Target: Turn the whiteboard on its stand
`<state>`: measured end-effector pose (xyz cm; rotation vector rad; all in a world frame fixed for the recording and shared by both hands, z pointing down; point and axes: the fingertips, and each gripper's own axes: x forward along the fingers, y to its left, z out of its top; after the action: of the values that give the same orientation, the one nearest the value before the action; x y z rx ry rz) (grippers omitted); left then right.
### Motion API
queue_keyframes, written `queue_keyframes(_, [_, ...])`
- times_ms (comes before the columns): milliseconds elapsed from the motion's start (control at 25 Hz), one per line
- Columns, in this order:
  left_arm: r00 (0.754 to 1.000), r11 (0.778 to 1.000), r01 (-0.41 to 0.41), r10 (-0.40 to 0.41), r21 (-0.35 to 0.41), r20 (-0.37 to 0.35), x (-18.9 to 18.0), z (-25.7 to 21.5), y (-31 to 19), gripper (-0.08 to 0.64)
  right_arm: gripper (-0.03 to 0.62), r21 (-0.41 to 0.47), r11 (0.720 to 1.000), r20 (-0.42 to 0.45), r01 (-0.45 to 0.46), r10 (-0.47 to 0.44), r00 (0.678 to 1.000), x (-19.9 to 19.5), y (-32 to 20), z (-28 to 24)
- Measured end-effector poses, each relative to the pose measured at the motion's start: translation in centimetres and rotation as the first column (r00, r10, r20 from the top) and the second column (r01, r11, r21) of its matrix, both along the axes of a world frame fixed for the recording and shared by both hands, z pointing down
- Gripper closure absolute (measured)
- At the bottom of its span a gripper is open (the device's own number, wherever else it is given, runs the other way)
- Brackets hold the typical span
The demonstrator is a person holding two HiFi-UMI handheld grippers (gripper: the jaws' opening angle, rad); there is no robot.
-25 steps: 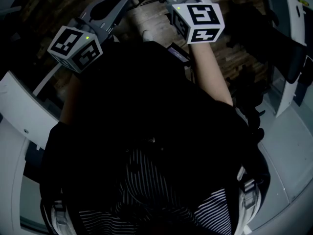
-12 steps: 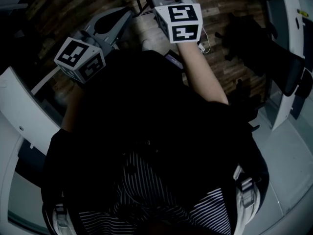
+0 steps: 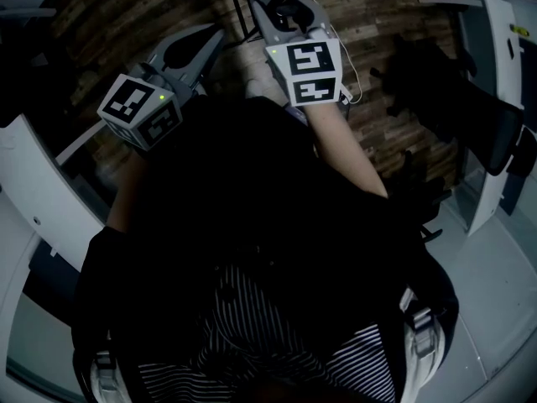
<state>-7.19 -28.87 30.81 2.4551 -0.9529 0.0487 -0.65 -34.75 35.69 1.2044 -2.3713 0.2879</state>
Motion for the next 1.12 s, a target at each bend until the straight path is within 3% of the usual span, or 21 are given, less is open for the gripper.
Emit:
queue_keyframes(280, [0.999, 0.999, -0.036, 0.036, 0.008, 0.008, 1.3, -0.1, -0.1, 0.558, 0.42, -0.019, 1.0, 0.018, -0.022, 0.023, 1.0, 1.1, 1.2, 0.2])
queue_keyframes(640, [0.997, 0.997, -0.08, 0.08, -0.006, 0.016, 2.2, 0.5, 0.1, 0.558, 0.417, -0.044, 0.993, -0.005, -0.106, 0.106, 0.994, 8.6, -2.6, 0.7])
queue_keyframes(960, [0.995, 0.995, -0.096, 0.096, -0.006, 0.022, 3.2, 0.6, 0.2, 0.558, 0.417, -0.012, 0.995, 0.012, -0.094, 0.094, 0.995, 6.8, -0.8, 0.3])
queue_keyframes(1120, [0.996, 0.996, -0.087, 0.087, -0.01, 0.024, 2.8, 0.8, 0.4, 0.558, 0.417, -0.024, 0.995, -0.001, -0.1, 0.1, 0.995, 7.6, 1.0, 0.5])
